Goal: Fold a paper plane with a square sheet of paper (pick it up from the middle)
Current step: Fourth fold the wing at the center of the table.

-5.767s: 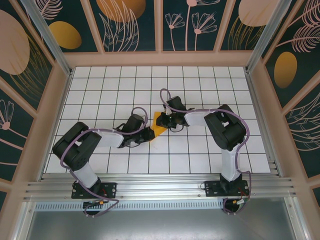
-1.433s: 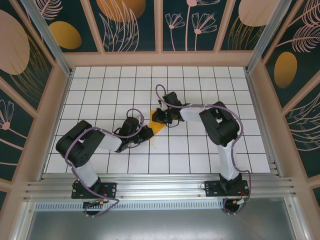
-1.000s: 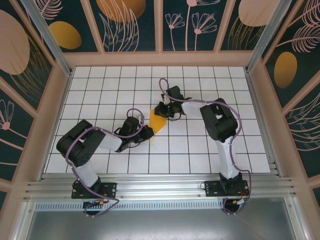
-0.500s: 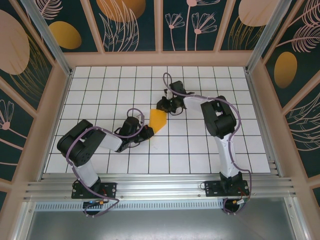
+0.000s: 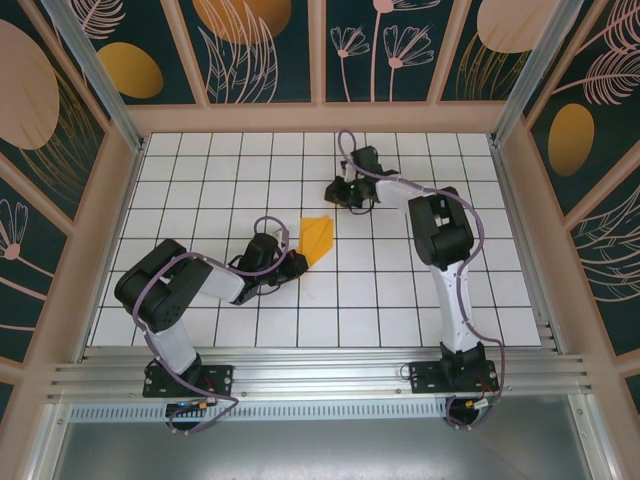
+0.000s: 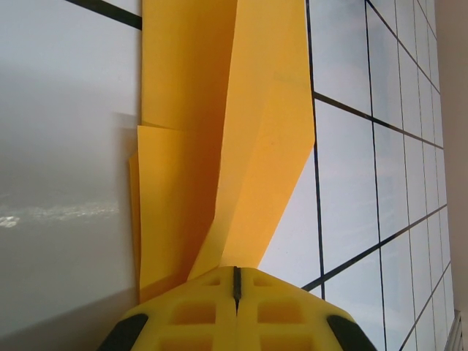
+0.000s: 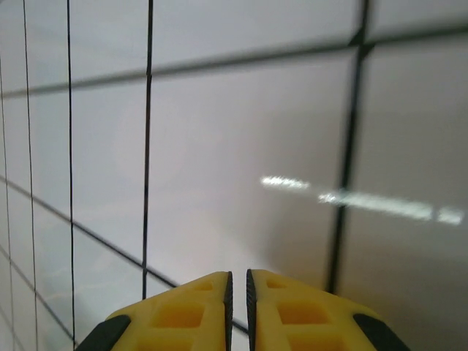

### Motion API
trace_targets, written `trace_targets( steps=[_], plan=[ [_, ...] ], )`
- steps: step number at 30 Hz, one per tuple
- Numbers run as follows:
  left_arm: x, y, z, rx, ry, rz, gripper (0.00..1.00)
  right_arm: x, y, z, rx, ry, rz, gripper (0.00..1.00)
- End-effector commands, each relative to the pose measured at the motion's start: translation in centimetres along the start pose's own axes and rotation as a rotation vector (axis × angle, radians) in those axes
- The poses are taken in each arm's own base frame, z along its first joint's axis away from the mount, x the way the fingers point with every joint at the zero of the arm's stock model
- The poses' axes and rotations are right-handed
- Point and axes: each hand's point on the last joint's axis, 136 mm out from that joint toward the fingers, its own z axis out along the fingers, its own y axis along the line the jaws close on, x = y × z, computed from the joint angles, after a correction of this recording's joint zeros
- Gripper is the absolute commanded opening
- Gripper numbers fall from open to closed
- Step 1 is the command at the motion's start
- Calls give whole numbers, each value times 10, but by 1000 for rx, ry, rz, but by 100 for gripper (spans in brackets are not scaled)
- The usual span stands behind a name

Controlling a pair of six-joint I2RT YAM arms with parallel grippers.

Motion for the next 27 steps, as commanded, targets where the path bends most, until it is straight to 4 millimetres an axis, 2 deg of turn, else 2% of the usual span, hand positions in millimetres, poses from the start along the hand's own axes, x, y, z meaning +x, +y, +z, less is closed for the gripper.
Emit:
trace_targets(
  steps=[1, 3, 6, 9, 12, 16, 18, 19, 23, 27],
  plan=[
    [69, 104, -17, -364, 209, -82, 0, -30, 15, -32, 12, -80, -74, 17],
    [68, 103, -17, -359, 210, -79, 0, -22, 32, -44, -34, -70, -89, 18],
    [66, 99, -16, -351, 207, -71, 0, 6, 60, -51, -116, -28, -110, 17],
    [62, 96, -15, -344, 202, -65, 0, 44, 71, -47, -146, 12, -89, 14],
    [60, 94, -13, -341, 202, -59, 0, 71, 79, -44, -185, 26, -57, 11],
    [59, 91, -12, -335, 201, -57, 0, 105, 73, -28, -200, 74, -5, 8],
    [59, 91, -11, -332, 205, -54, 0, 114, 67, -19, -203, 101, 16, 8],
    [59, 91, -11, -331, 206, -55, 0, 126, 65, -11, -179, 131, 16, 7],
    [59, 91, -11, -331, 205, -56, 0, 142, 39, 8, -89, 164, 37, 6],
    [62, 89, -13, -314, 215, -55, 0, 153, 12, 16, 17, 186, 52, 5]
  ],
)
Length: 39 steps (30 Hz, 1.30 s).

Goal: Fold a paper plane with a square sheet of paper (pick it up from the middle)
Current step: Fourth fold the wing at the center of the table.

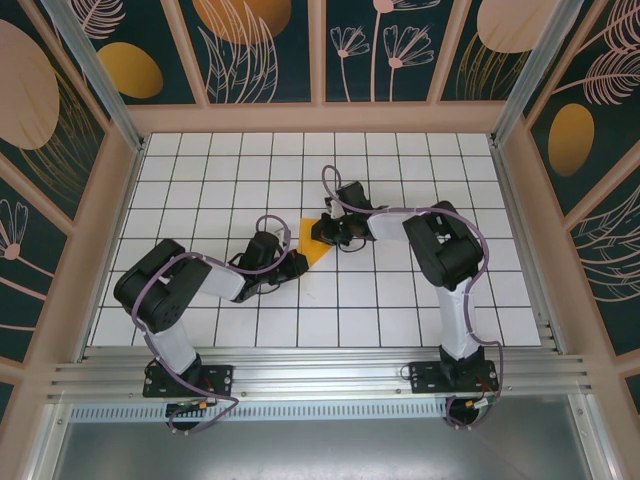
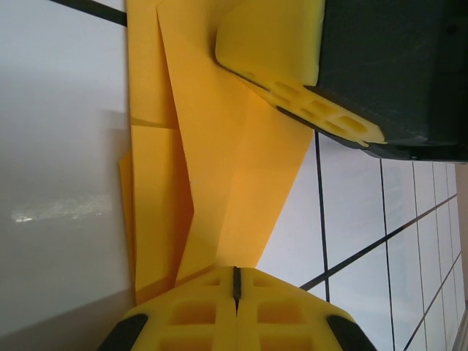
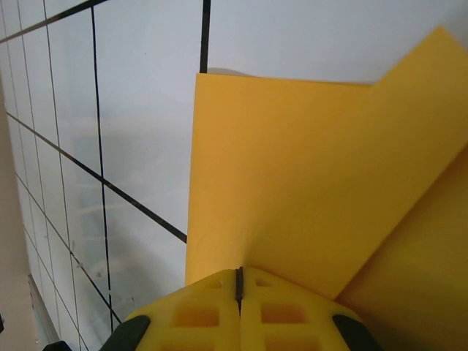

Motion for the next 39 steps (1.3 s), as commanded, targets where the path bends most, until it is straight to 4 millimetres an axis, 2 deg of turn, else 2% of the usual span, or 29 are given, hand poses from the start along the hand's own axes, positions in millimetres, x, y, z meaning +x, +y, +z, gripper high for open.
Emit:
trace_targets(
  steps=[1, 6, 13, 20, 28, 29, 36, 39],
  plan=[
    [67, 88, -13, -295, 209, -84, 0, 15, -41, 14, 147, 24, 42, 5],
    [77, 85, -19, -282, 257, -67, 0, 21, -52, 14, 187, 27, 54, 5],
    [89, 94, -35, -314, 277, -83, 0, 21, -51, 13, 190, 24, 48, 5],
    [98, 95, -40, -315, 307, -88, 0, 20, -50, 12, 194, 24, 42, 5],
    [108, 112, -54, -407, 335, -97, 0, 21, -49, 12, 194, 26, 42, 6],
    [105, 108, -56, -396, 320, -92, 0, 21, -49, 12, 194, 26, 41, 6],
    [113, 114, -67, -441, 353, -84, 0, 24, -50, 13, 207, 38, 34, 6],
    [111, 106, -72, -419, 350, -82, 0, 26, -49, 13, 208, 44, 26, 6]
  ],
)
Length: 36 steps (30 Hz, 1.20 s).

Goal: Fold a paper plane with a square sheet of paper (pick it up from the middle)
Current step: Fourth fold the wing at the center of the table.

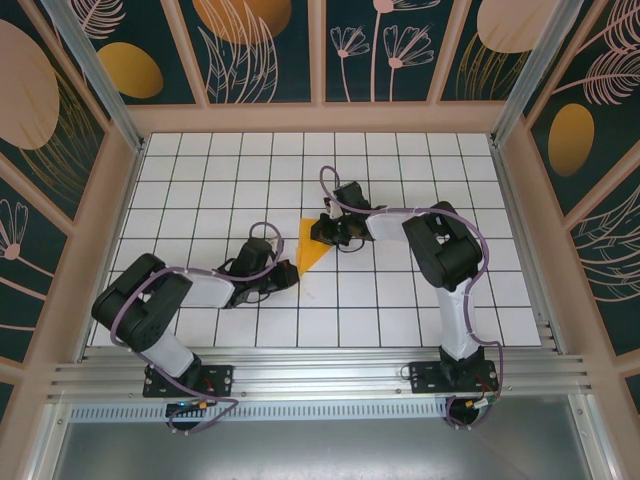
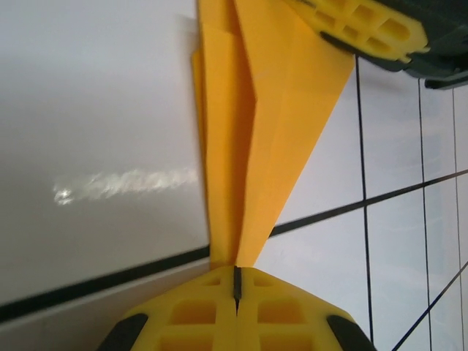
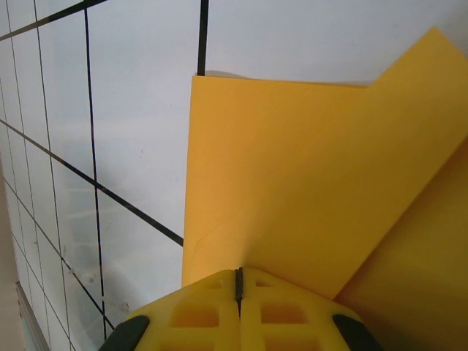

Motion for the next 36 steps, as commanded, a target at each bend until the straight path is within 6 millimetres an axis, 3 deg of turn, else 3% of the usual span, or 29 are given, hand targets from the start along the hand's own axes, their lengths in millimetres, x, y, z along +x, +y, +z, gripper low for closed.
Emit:
trace_targets(
  steps=[1, 5, 8, 15, 18, 21, 28, 32, 36],
  plan=[
    [88, 81, -27, -297, 284, -116, 0, 27, -47, 13, 177, 58, 26, 6],
    [66, 56, -40, -236, 192, -101, 0, 32, -40, 10, 165, 69, -10, 6],
    [38, 40, -54, -239, 84, -79, 2, 39, -36, 5, 163, 78, -34, 6],
    [-6, 2, -68, -172, -55, -55, 8, 75, -30, -17, 157, 104, -87, 7],
    [-16, -20, -64, -87, -60, -31, 13, 89, -26, -28, 154, 105, -107, 8],
    [-24, -37, -59, -29, -59, -13, 26, 92, -16, -40, 135, 88, -122, 9],
    [-36, -53, -29, -57, -6, 33, 40, 57, 22, -78, 109, -70, -134, 22],
    [-31, -56, -14, -93, 28, 63, 45, 51, 6, -100, 143, -140, -58, 33],
    [-26, -62, -2, -104, 52, 99, 50, 57, -13, -108, 140, -153, 11, 35]
  ],
)
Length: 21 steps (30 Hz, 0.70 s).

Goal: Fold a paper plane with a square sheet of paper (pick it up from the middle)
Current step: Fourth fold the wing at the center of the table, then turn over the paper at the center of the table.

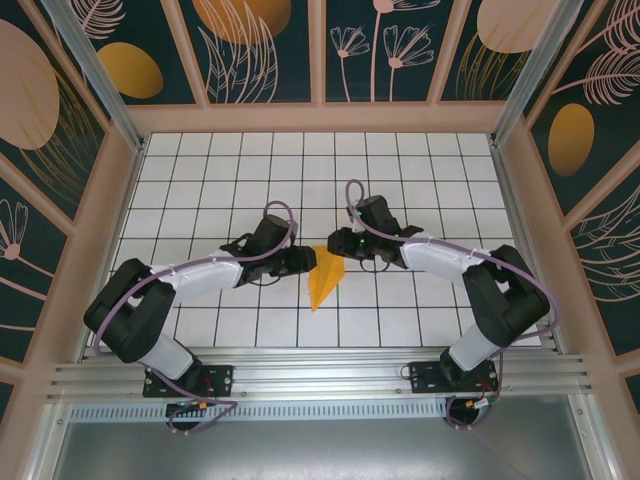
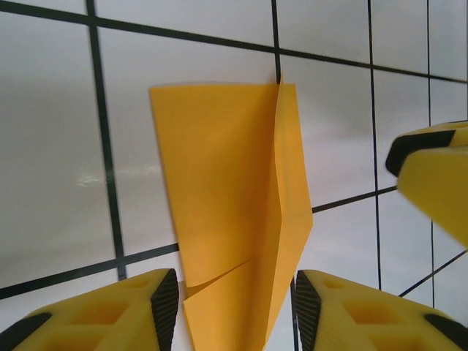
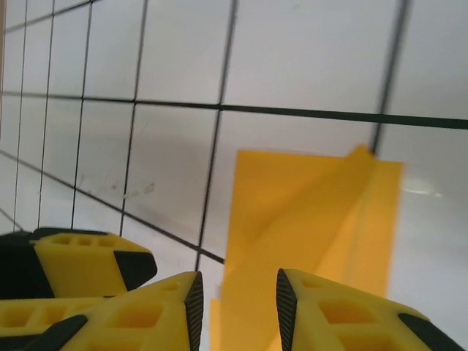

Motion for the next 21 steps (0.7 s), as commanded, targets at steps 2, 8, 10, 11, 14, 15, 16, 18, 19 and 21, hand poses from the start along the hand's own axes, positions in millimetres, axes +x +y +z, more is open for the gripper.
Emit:
trace_targets(
  steps=[2, 8, 10, 11, 14, 15, 16, 18, 19, 21],
  plan=[
    [3, 3, 10, -72, 24, 52, 52, 12, -29, -4, 56, -6, 98, 39],
    [11, 17, 24, -142, 64, 75, 58, 27, -34, 1, -4, 34, 168, 40],
    [14, 20, 28, -153, 78, 78, 58, 30, -37, 4, -1, 42, 187, 40],
    [14, 21, 29, -154, 81, 78, 58, 32, -37, 5, -2, 46, 189, 40],
    [13, 15, 30, -132, 79, 81, 60, 36, -39, 9, -5, 59, 203, 41],
    [13, 15, 30, -128, 75, 79, 60, 37, -38, 10, -6, 62, 202, 41],
    [11, 14, 28, -123, 64, 75, 61, 39, -40, 11, -1, 66, 203, 41],
    [6, 13, 23, -128, 37, 71, 61, 41, -43, 13, 18, 72, 210, 41],
    [4, 12, 21, -130, 23, 69, 61, 42, -46, 14, 30, 72, 215, 41],
    [1, 11, 17, -134, 9, 68, 62, 44, -51, 16, 59, 76, 221, 41]
  ],
)
